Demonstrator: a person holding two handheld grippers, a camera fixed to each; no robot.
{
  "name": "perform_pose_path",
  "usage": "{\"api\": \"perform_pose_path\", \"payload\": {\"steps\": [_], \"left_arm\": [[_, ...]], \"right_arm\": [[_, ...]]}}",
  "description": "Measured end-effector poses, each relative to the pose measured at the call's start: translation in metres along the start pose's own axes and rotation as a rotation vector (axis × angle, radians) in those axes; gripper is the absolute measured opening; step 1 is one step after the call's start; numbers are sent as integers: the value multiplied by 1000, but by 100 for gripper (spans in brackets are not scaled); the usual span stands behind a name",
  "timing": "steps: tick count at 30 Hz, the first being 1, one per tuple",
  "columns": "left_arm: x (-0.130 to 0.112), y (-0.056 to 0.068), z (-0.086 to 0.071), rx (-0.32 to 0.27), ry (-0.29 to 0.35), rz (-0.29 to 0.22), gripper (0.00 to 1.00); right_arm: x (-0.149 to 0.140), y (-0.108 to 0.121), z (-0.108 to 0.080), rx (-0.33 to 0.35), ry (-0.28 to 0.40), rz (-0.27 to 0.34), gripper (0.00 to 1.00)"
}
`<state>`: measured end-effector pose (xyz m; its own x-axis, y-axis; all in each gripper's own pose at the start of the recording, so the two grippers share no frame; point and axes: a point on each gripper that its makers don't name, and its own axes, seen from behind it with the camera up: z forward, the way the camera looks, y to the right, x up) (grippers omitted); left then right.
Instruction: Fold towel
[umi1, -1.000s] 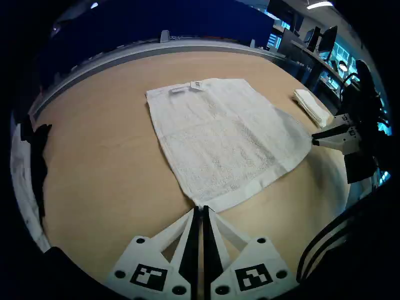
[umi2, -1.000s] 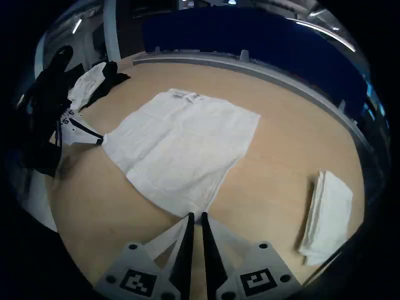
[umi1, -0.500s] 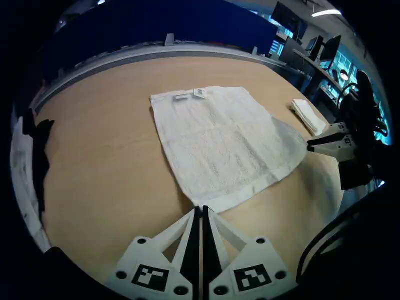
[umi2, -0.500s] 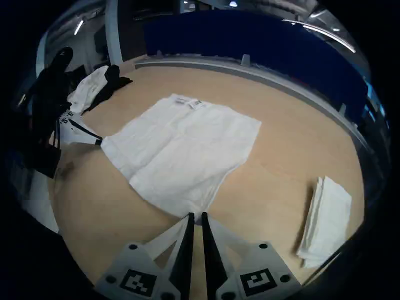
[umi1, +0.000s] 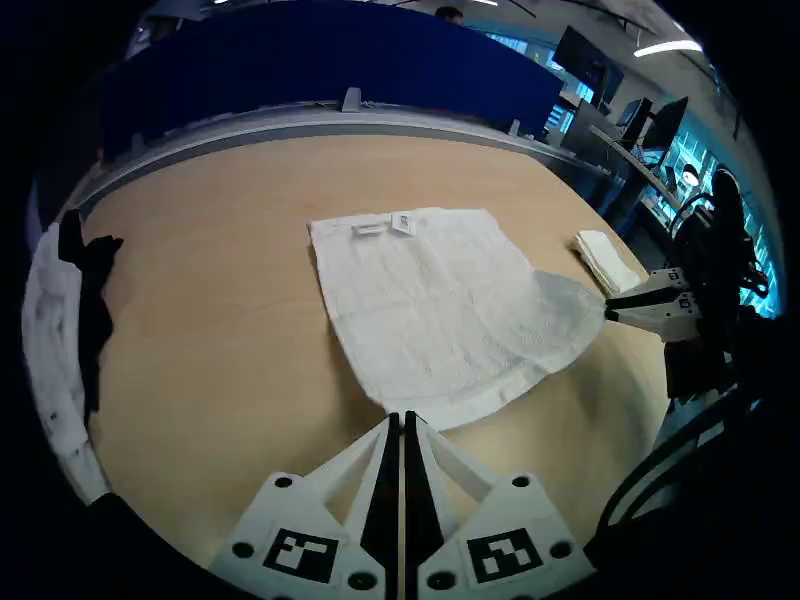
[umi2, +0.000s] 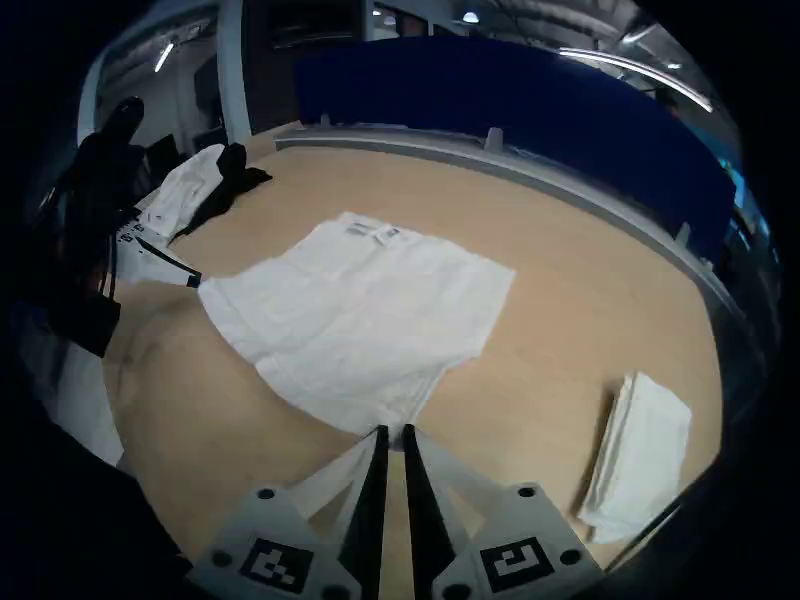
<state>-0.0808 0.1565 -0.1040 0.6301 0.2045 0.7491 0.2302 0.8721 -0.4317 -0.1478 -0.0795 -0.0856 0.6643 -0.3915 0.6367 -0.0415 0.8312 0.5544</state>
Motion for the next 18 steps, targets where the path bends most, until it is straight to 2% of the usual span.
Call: {"api": "perform_pose_path", "payload": {"steps": [9, 14, 18], "left_arm": [[19, 0, -25, 0, 45, -59, 3], [26, 0, -39, 1, 63, -67, 3], [22, 1, -43, -2, 58, -69, 3]], "right_arm": [[17, -3, -16, 4, 26, 4, 11], [20, -4, -28, 4, 26, -1, 11], [16, -5, -32, 4, 16, -6, 11]]}}
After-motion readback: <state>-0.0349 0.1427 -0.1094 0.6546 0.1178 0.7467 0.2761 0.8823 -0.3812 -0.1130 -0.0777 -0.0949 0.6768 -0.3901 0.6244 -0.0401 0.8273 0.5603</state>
